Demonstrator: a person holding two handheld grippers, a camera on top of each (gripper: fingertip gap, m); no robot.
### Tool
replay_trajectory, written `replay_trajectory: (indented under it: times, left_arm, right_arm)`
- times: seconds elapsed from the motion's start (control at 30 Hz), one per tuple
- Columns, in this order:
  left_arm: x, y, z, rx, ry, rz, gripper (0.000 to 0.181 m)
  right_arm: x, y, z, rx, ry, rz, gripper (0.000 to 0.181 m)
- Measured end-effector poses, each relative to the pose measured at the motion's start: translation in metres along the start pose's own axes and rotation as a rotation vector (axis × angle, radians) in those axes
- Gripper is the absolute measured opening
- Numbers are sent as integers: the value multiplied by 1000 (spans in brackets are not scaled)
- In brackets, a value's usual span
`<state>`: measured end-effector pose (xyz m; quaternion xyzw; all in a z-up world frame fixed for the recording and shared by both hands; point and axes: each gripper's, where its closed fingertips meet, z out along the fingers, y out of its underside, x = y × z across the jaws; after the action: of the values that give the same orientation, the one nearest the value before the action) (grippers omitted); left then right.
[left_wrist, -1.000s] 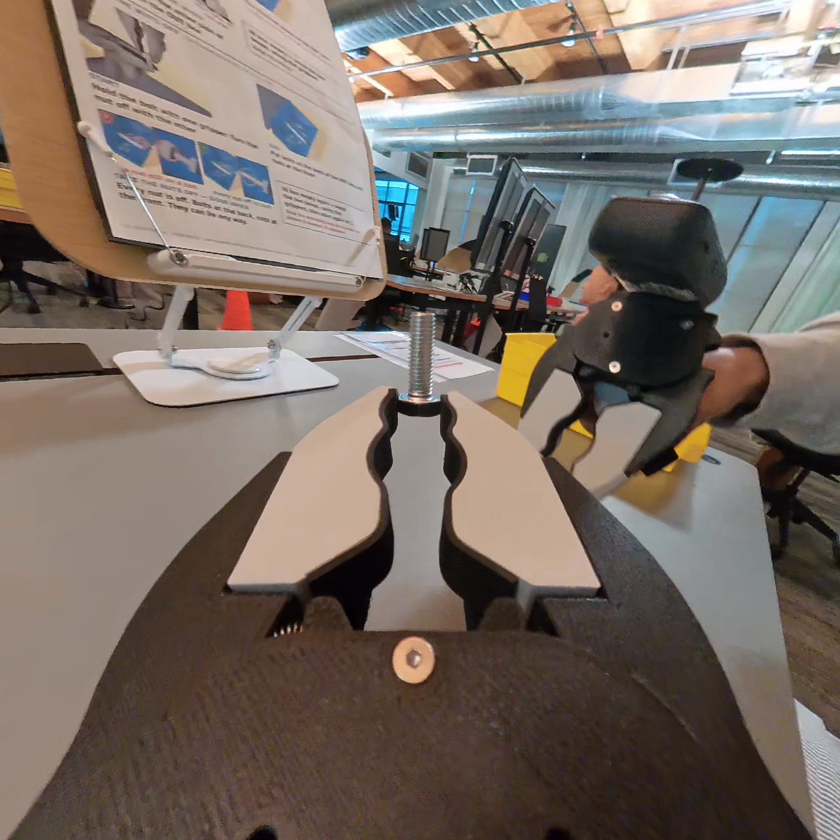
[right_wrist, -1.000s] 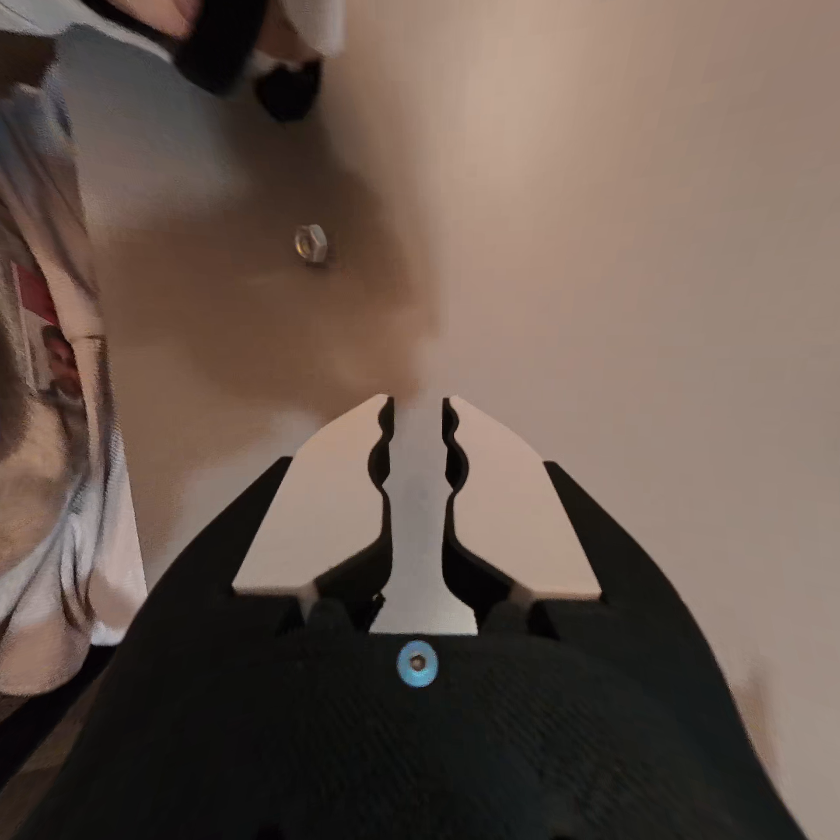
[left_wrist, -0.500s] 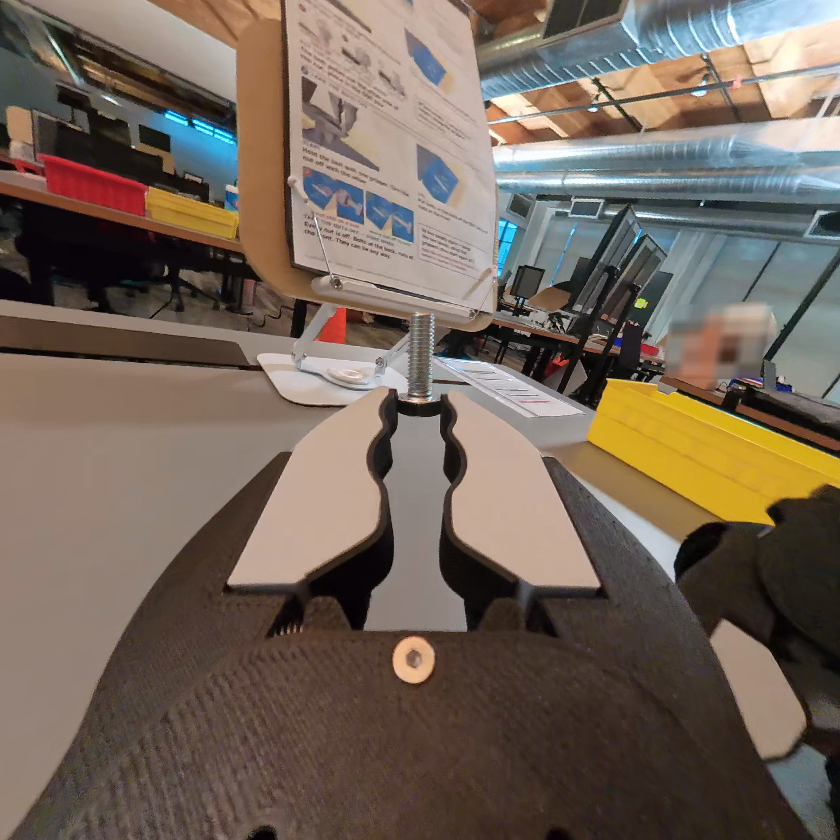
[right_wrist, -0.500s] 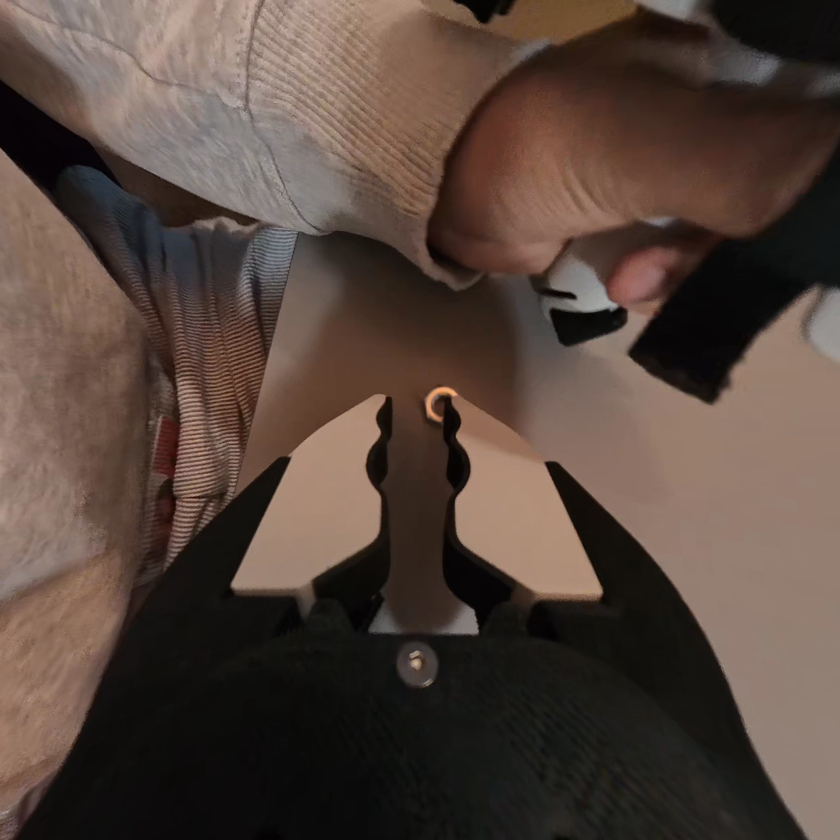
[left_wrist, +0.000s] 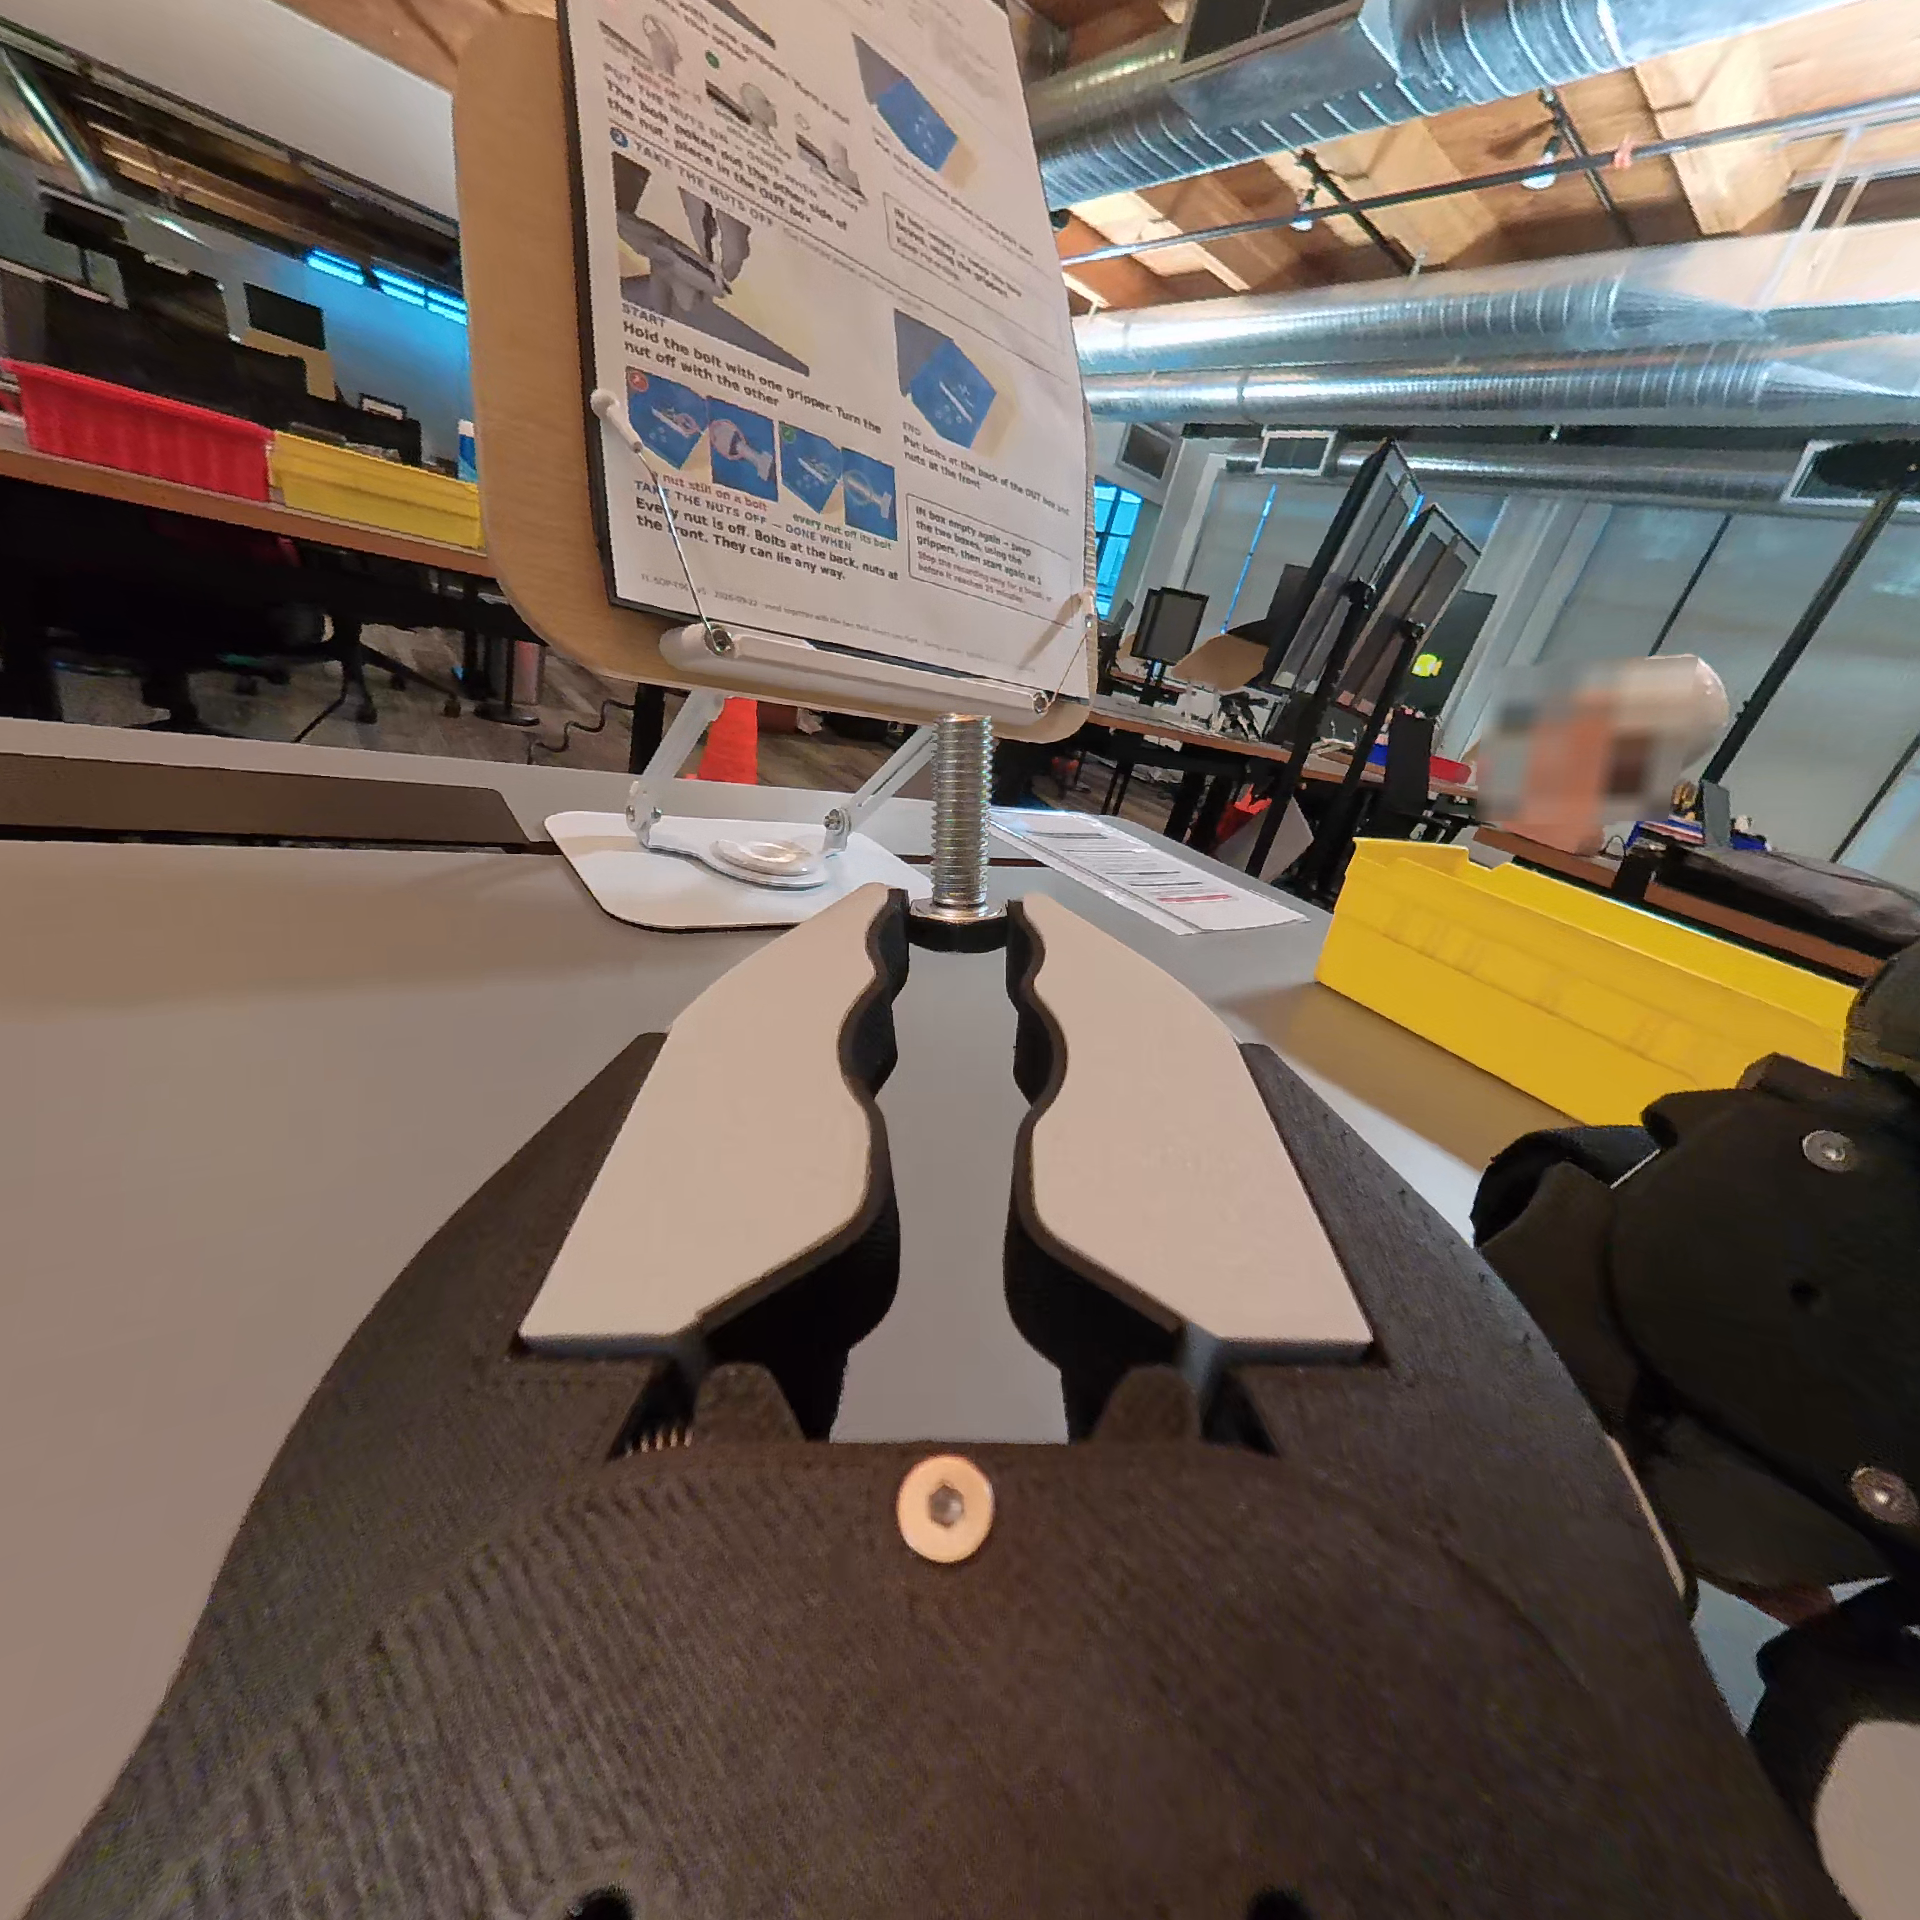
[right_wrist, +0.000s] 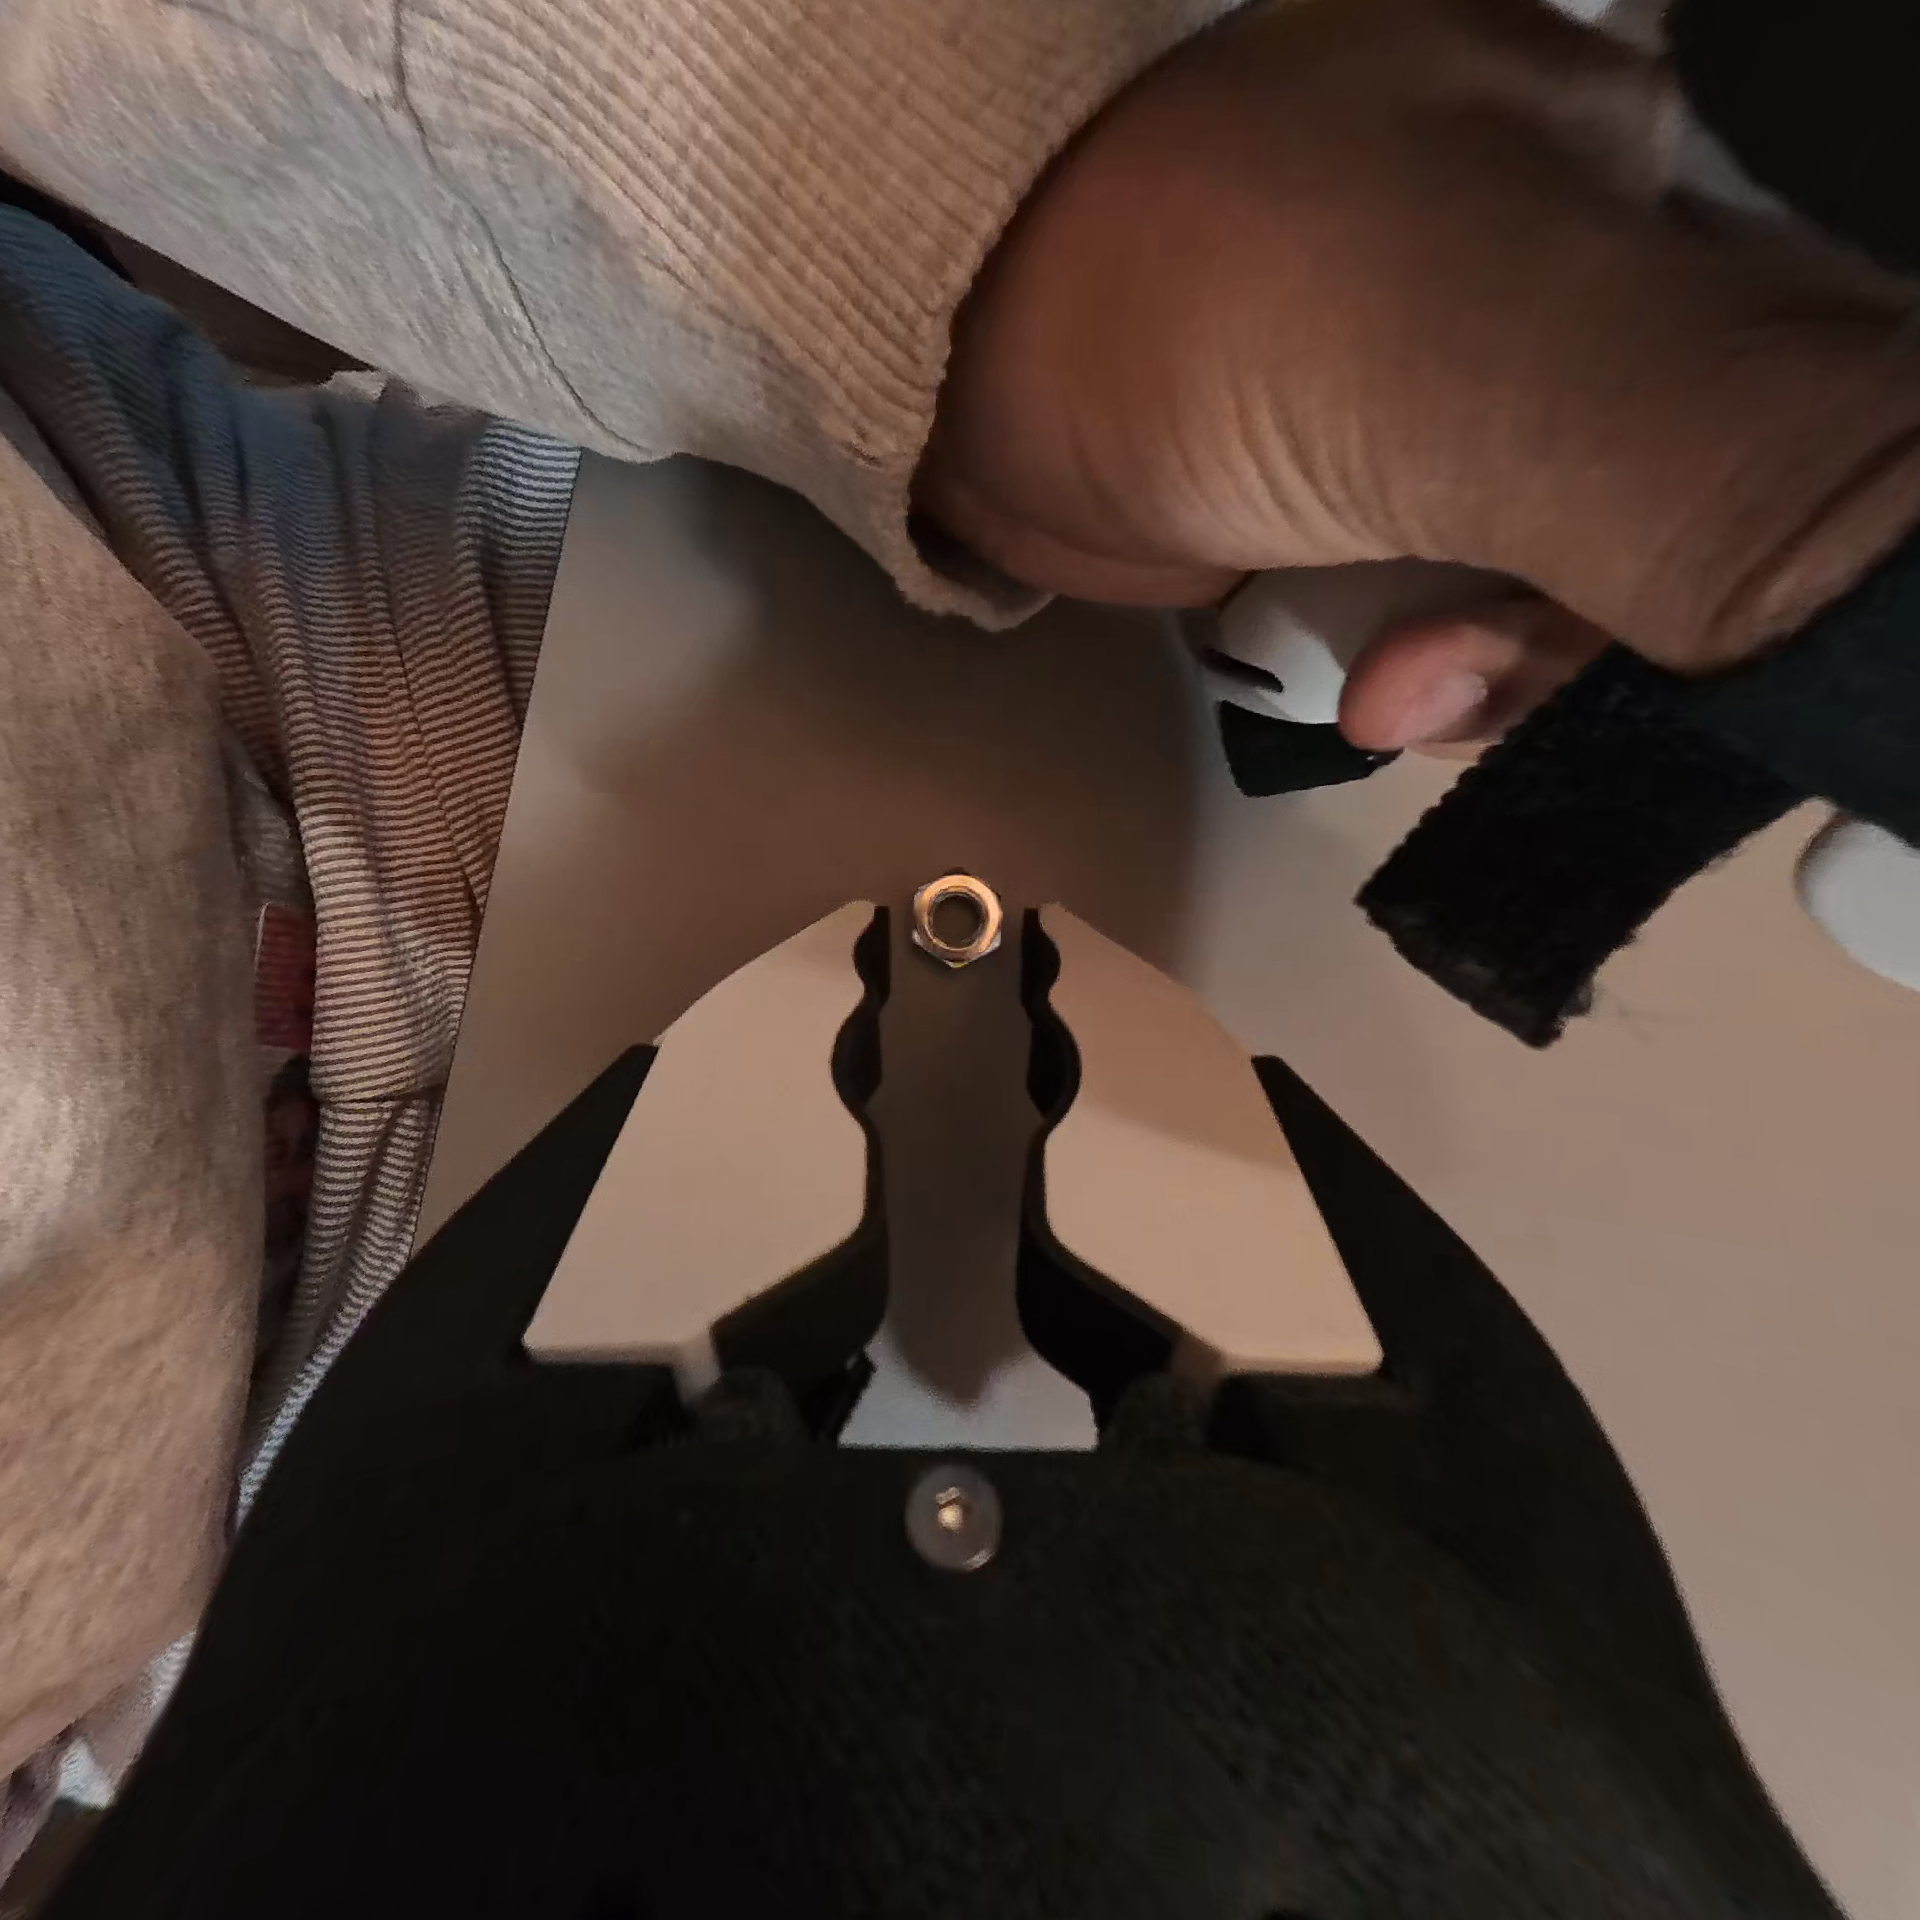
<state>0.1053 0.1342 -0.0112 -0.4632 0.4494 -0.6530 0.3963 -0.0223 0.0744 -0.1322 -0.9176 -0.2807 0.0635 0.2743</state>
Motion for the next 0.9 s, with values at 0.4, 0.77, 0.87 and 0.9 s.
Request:
replay_trajectory:
  times: [0.4,0.77,0.87,0.9]
  left_arm:
    - [7,1,0,-4,37,1,19]
    - [94,17,-6,-51,428,95,19]
    - [129,24,-15,-71,541,151,19]
    - [137,26,-17,-77,572,144,19]
  right_arm:
    - [0,-10,-17,-28,65,-48,18]
    - [55,-25,-201,-9,275,86,17]
    - [38,-16,-210,-62,201,117,17]
    - [32,-12,-209,-90,181,111,17]
